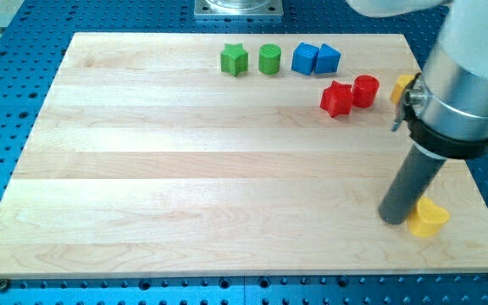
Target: Go to the bottom side of the green star
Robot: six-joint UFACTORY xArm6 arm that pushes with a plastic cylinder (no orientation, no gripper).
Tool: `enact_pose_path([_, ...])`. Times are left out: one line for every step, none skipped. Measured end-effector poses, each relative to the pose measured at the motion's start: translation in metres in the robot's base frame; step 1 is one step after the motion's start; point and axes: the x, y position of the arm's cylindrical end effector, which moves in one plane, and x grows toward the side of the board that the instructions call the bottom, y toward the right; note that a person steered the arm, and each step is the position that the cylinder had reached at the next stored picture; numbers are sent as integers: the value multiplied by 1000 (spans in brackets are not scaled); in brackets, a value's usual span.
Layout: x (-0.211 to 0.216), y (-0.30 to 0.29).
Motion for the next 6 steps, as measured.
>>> enact_pose_path([-18,-79])
enact_pose_path([-47,-176])
enact_pose_path([-76,-186])
enact_pose_path([-83,-186])
enact_pose_path([-83,-175])
enact_pose_path([-87,-182])
